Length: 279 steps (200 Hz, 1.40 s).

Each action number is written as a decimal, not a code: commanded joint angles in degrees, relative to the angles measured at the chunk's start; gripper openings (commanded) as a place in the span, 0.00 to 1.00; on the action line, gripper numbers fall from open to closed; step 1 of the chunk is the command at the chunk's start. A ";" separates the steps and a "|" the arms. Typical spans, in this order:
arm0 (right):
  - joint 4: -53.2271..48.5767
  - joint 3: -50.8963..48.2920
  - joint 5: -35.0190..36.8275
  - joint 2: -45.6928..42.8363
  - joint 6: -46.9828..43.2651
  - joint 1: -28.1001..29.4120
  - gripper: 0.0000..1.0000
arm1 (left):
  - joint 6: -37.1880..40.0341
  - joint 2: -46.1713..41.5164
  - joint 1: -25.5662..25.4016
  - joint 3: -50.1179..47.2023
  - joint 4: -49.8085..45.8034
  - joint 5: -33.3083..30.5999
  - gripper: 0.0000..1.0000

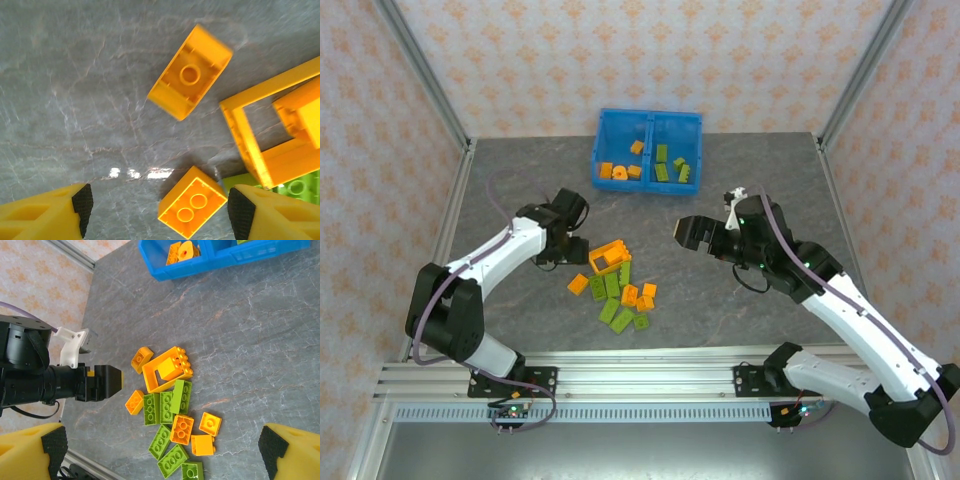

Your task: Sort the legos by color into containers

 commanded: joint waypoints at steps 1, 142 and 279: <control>-0.67 1.75 -0.34 -0.21 -1.07 0.29 0.99 | -0.51 3.02 0.77 -0.29 3.12 0.46 0.72; -3.57 1.79 4.17 -4.57 0.11 0.25 0.99 | 3.03 18.28 4.71 3.62 14.08 5.78 0.66; 7.35 -1.54 -6.39 -4.75 1.34 0.30 0.99 | 0.90 5.12 4.60 11.39 18.08 11.72 0.32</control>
